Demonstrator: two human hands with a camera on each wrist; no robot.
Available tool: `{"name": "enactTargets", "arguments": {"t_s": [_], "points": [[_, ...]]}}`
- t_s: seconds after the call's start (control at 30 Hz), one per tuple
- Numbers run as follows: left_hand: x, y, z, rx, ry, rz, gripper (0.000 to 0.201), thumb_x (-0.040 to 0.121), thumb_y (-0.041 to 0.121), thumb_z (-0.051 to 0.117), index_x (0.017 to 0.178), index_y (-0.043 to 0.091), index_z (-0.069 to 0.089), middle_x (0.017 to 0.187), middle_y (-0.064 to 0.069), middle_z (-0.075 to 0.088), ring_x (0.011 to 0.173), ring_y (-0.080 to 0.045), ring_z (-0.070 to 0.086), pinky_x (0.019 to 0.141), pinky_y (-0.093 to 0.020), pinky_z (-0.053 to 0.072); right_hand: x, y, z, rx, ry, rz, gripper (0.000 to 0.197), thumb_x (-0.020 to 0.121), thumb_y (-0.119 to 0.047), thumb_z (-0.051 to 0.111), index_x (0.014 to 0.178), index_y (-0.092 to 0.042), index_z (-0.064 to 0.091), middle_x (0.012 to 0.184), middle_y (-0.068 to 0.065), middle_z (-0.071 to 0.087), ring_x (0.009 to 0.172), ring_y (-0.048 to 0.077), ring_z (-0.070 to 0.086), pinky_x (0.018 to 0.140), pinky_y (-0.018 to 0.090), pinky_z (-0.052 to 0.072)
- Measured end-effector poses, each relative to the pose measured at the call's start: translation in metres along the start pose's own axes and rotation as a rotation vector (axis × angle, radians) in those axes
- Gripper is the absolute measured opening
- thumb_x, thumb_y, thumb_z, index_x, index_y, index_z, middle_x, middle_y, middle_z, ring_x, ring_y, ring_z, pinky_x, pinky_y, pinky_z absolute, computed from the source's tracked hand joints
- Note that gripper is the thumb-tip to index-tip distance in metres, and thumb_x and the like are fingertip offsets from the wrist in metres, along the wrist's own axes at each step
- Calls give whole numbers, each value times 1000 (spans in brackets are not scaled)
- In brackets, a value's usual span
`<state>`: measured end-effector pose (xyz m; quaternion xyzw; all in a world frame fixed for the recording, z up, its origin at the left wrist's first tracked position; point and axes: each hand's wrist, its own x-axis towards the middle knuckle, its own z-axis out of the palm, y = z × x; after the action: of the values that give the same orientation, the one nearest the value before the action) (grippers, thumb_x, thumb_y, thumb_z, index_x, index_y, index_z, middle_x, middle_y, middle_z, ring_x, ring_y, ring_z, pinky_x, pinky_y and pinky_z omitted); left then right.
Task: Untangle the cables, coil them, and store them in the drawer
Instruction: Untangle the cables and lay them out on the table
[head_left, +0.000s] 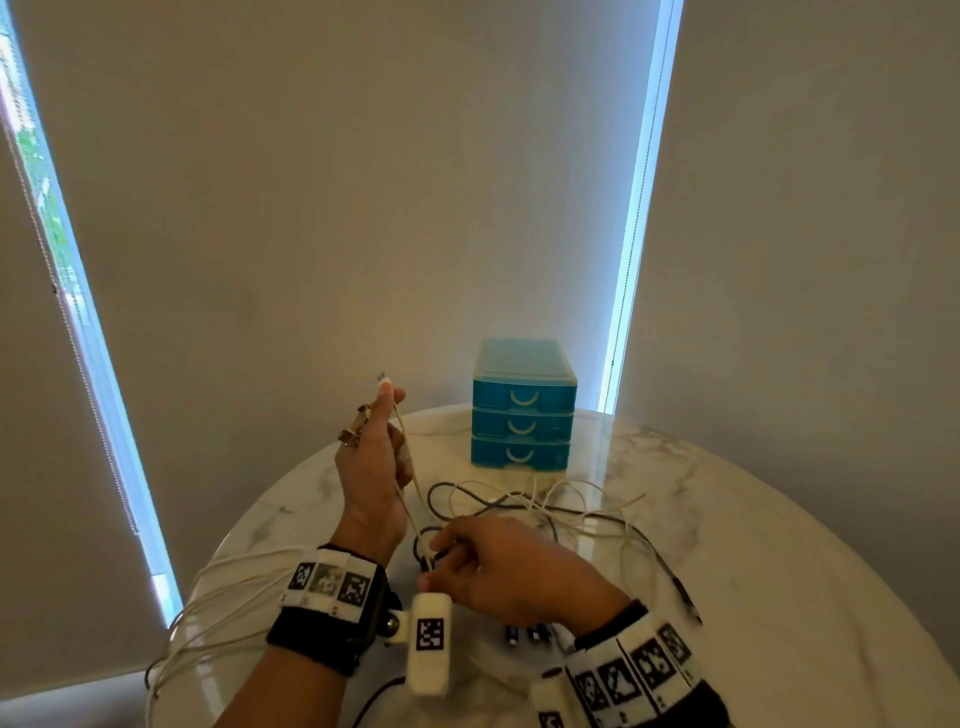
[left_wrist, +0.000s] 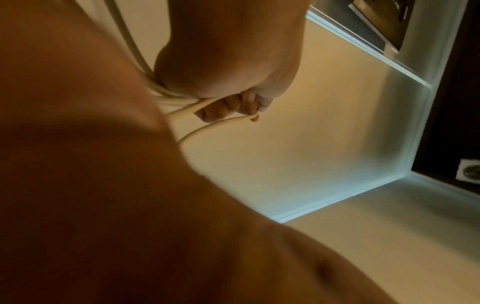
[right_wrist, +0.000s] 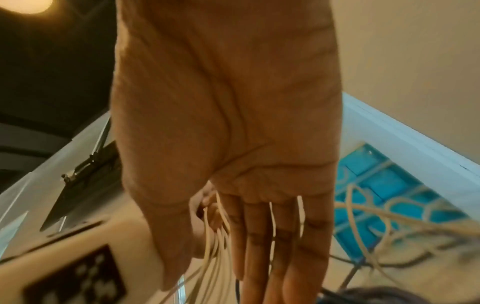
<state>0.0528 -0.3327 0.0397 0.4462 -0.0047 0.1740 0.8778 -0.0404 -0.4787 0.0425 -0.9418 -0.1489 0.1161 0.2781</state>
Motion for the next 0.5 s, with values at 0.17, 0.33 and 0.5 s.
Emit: {"name": "enactTargets", "arguments": {"t_s": [0.17,0.33,0.5], "points": [[3,0,-3,12,-18,-40,28,101,49,69,105,22,76,60,6,38,48,-7,30,44,-23,26,-3,13,-8,182,-83,-95,20,107,-27,62,124,-24,71,102,-4,77,85,6,71,80,25,62],[9,4,-10,-9,18,-63,24,102,43,68,101,21,76,64,6,49,48,-5,33,40,-19,27,-26,31,-44,270,95,-103,19,106,-16,58,113,-27,73,84,-26,70,70,-10,62,66,13,47],[14,5,-16,-43,47,-54,19,102,37,68,96,21,74,65,5,49,43,-4,31,36,-19,24,-50,59,-80,628,487,-56,20,105,-16,64,119,-21,77,96,2,76,61,11,62,56,23,50]]}}
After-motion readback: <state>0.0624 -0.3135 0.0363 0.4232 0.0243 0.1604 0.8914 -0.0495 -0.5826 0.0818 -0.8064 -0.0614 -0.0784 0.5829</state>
